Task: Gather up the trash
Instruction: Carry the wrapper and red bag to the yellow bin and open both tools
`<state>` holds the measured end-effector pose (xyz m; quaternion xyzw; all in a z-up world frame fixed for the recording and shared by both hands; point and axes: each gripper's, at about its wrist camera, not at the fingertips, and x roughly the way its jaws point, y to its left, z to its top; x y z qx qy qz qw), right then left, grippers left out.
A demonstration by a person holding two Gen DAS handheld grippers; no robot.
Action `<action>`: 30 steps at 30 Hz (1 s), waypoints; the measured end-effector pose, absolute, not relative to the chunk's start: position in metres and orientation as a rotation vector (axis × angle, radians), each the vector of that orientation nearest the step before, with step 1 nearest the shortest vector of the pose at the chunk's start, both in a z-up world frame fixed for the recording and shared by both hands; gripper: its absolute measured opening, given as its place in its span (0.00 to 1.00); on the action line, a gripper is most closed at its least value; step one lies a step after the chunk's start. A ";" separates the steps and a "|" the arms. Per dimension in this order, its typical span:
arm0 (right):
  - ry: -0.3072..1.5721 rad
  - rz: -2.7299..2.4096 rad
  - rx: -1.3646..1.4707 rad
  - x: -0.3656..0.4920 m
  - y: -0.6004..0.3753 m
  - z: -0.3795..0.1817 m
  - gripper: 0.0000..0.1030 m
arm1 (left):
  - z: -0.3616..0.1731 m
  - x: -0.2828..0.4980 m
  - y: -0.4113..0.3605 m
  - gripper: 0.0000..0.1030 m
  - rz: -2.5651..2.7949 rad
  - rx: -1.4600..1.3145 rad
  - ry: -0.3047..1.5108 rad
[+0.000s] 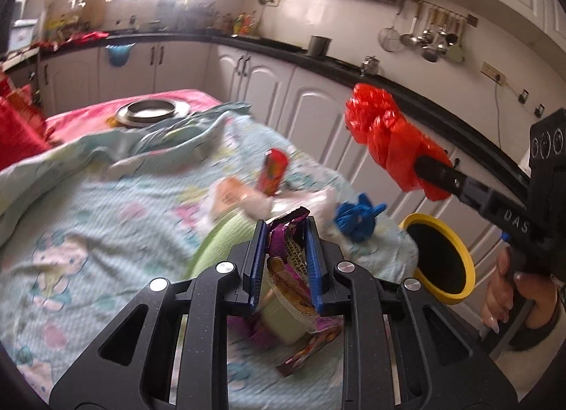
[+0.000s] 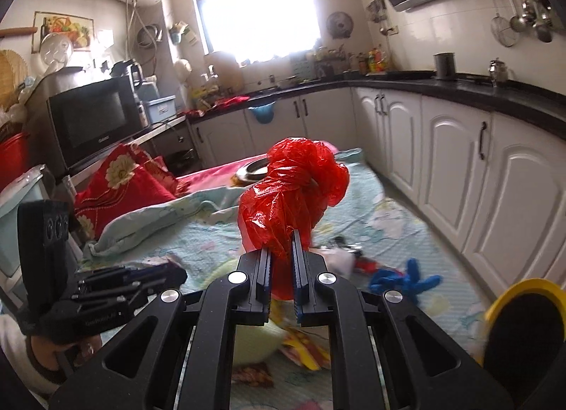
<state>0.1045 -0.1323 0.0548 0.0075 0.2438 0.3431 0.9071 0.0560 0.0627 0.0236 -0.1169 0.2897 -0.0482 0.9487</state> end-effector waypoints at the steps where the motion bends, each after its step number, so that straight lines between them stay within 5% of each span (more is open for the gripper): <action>1: 0.501 0.697 0.018 0.104 -0.137 0.056 0.09 | 0.026 0.060 0.057 0.15 -0.110 -0.235 0.584; 30: 0.551 0.263 0.160 0.095 -0.334 0.021 0.09 | 0.031 0.133 -0.098 0.15 -0.366 -0.148 0.596</action>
